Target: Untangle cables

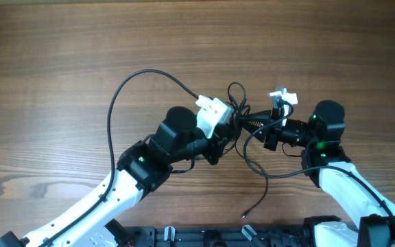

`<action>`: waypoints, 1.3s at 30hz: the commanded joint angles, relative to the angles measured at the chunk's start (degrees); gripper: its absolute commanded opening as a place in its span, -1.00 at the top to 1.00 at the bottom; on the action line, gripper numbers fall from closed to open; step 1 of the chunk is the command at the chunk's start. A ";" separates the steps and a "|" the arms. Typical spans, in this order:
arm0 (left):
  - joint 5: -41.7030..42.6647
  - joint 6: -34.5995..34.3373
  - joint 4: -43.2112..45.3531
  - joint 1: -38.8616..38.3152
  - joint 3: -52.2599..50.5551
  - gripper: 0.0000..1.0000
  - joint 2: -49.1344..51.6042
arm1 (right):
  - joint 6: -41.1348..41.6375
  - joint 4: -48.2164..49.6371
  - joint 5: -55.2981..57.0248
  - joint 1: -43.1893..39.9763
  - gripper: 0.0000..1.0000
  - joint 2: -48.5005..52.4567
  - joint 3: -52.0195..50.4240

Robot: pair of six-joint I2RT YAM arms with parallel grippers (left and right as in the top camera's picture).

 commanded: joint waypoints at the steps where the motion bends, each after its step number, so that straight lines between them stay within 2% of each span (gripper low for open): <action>1: 2.47 2.99 -0.44 -2.23 0.81 0.92 0.22 | 1.70 0.24 1.62 -0.02 0.92 0.48 0.33; 8: 2.69 2.99 -3.48 -2.25 0.81 0.92 0.22 | 2.16 1.31 -0.33 -0.02 0.91 0.48 0.33; 17: 2.75 2.95 -0.50 -2.25 0.81 0.92 0.87 | 4.68 1.97 -0.72 0.00 0.92 0.48 0.33; 25: 9.33 2.93 0.87 -2.25 0.81 0.92 3.78 | 7.69 1.88 5.68 2.78 0.91 0.52 0.33; 30: 10.56 2.95 3.56 -2.23 0.81 0.92 4.26 | 7.67 1.88 6.60 4.07 0.80 0.52 0.33; 32: 10.49 2.97 4.11 -2.05 0.81 0.92 4.24 | 7.69 1.07 8.61 4.04 0.69 0.52 0.33; 35: 10.47 2.97 3.37 -1.27 0.81 0.92 4.17 | 8.07 0.59 8.96 3.91 0.28 0.52 0.33; 36: 10.51 2.97 2.93 -0.61 0.81 0.92 4.13 | 9.33 0.66 8.96 3.80 0.11 0.52 0.33; 37: 10.56 2.97 2.58 0.22 0.81 0.92 4.11 | 10.36 0.68 8.76 3.69 -0.14 0.52 0.33; 39: 10.58 2.97 2.32 1.49 0.81 0.92 4.11 | 11.06 0.63 8.59 3.30 -0.34 0.52 0.33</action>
